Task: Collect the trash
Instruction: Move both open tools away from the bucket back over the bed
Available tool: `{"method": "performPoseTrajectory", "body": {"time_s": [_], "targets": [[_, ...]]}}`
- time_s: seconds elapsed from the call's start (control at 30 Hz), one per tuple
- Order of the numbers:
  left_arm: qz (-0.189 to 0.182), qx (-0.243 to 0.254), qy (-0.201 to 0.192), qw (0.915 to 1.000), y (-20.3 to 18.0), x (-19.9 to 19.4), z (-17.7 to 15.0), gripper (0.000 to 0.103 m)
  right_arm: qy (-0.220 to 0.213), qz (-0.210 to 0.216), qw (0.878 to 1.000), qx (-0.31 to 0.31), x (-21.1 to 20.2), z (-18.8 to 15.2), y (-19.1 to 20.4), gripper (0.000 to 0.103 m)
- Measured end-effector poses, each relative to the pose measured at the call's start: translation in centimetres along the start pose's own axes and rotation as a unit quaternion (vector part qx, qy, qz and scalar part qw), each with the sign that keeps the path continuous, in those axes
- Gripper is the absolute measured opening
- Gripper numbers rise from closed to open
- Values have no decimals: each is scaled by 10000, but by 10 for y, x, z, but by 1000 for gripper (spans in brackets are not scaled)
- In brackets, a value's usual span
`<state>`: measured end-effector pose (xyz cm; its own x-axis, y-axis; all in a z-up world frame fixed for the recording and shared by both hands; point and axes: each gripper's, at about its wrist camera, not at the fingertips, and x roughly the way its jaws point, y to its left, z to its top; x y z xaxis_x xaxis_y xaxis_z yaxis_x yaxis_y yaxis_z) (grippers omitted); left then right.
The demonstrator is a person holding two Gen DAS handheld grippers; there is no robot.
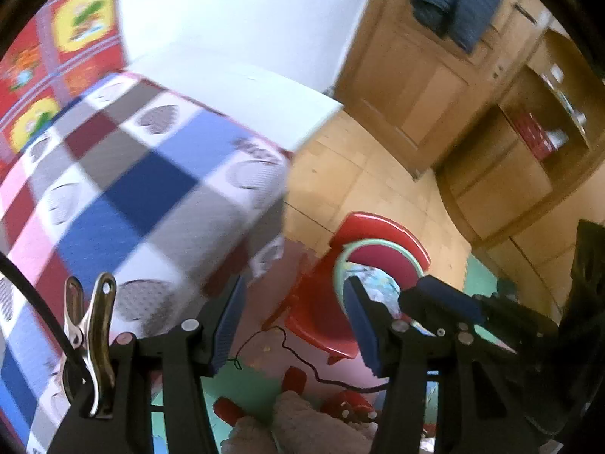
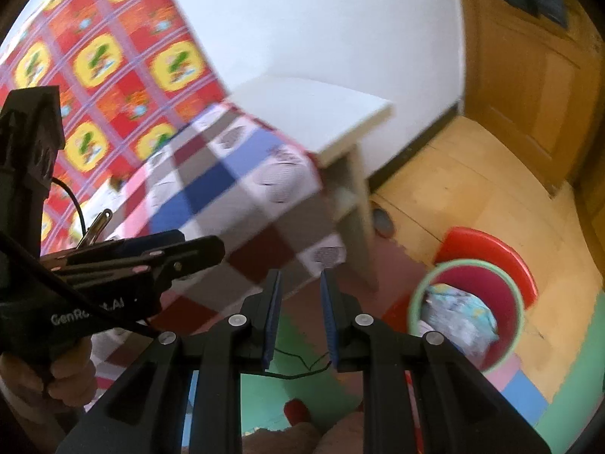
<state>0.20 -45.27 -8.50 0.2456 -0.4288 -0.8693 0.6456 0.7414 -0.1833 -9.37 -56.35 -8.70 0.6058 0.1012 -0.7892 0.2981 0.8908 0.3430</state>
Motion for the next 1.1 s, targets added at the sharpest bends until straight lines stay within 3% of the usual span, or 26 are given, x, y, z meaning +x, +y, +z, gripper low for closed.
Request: {"method": "performPoseTrajectory", "body": {"time_s": [0.2,0.23,0.43,1.1], "targets": [[393,-399,-283,9980,54,-42,-11,56,56,372,9982,-477,7,4,57,22],[443,-455,-315,9975,60,-47,-12,56,-195,167,9995,-203,8,5,66,22],[749,-936,-488,9916,114,-83,-32,56,-98,502,9963,-689,22,8,123,22],[1798,-2430,-799,9499,275,-189,-125,56,194,1337,9734,-1849,62,9,274,22]]}}
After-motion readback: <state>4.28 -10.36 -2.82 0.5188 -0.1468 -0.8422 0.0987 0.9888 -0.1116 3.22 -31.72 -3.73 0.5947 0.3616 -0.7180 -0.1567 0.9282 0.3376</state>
